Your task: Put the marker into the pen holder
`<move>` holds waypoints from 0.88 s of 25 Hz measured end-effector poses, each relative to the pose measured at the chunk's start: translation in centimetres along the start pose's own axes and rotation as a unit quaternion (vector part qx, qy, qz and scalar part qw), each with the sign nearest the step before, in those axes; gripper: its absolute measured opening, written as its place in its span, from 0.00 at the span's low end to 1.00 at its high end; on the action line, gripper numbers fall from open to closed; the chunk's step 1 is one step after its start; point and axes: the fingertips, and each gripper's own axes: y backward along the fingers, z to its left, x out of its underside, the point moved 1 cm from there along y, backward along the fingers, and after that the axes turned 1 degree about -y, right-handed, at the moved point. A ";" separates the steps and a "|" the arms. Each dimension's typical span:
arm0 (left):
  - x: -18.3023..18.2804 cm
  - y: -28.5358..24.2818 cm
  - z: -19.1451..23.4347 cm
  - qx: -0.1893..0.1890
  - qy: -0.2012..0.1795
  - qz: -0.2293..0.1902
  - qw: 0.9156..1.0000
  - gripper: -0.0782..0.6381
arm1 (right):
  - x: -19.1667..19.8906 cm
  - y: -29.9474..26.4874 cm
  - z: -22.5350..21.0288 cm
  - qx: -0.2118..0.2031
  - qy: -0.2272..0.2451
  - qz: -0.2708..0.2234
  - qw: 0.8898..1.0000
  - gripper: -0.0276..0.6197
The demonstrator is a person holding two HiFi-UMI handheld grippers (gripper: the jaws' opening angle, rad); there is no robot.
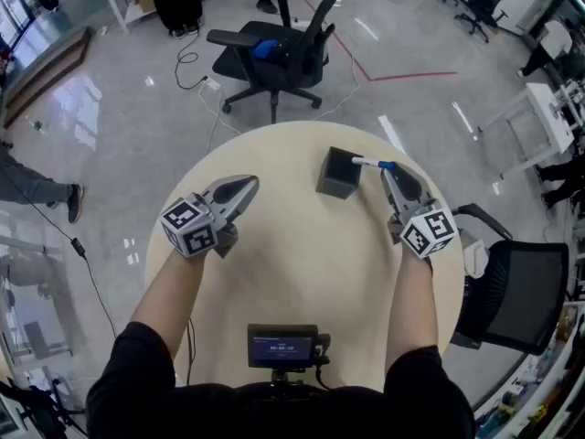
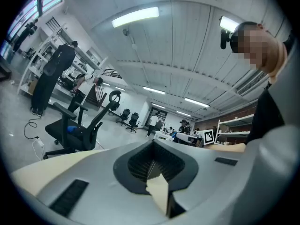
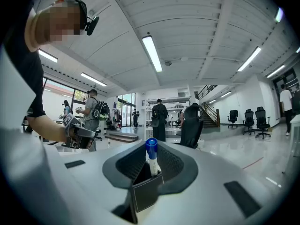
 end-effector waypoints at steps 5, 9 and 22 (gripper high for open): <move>1.6 -0.7 0.0 0.015 0.003 0.003 1.000 0.10 | 1.1 -1.0 0.1 -0.008 0.003 -0.003 1.000 0.16; 2.5 -0.9 0.2 0.018 0.011 0.001 1.000 0.10 | 2.9 -1.9 0.2 -0.013 -0.003 0.002 1.000 0.16; 4.8 -0.4 1.1 0.019 0.034 -0.001 0.999 0.10 | 7.2 -4.1 0.4 -0.011 -0.015 0.013 1.000 0.16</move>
